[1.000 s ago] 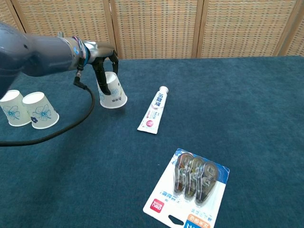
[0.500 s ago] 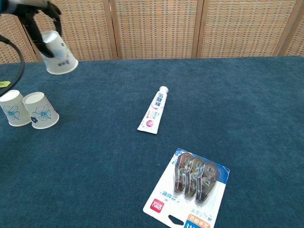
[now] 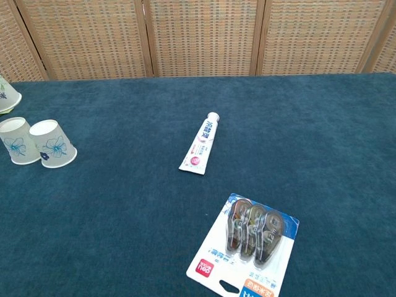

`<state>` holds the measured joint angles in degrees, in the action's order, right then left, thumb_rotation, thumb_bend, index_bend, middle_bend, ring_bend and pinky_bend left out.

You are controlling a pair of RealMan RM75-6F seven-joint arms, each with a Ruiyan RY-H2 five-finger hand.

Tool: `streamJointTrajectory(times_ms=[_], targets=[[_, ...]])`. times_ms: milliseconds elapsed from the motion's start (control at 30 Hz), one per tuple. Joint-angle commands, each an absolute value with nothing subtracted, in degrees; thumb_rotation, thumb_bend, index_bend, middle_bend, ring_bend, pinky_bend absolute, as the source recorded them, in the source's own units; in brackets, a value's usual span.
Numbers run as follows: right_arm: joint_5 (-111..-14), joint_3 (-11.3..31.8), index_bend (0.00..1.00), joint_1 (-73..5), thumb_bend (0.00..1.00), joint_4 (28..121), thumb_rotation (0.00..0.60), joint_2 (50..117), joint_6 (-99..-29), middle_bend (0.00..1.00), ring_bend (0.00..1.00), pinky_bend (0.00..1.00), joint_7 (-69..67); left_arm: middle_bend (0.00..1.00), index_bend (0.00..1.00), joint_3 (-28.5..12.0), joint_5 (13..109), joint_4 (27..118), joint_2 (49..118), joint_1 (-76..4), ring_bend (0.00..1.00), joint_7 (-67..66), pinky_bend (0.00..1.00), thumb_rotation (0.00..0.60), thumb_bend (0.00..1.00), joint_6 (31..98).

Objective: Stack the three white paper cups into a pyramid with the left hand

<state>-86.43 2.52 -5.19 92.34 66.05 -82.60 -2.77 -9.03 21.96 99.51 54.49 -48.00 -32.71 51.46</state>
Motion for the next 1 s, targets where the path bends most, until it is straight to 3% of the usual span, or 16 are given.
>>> streamJointTrajectory(times_ms=[33, 1000], targets=[[-86.53, 2.51, 0.00, -5.18, 0.00, 92.40, 0.600, 66.09, -82.70, 0.00, 0.00, 0.00, -2.60, 0.00, 0.47, -8.17, 23.25, 98.23, 55.12, -47.34, 0.00, -31.46, 0.00, 0.600, 0.16, 50.46], [-86.28, 2.82, 0.00, -5.00, 0.00, 92.11, 0.600, 65.84, -83.05, 0.00, 0.00, 0.00, -3.74, 0.00, 0.46, -6.08, 18.98, 94.24, 62.93, -52.55, 0.00, -34.33, 0.00, 0.600, 0.16, 51.52]])
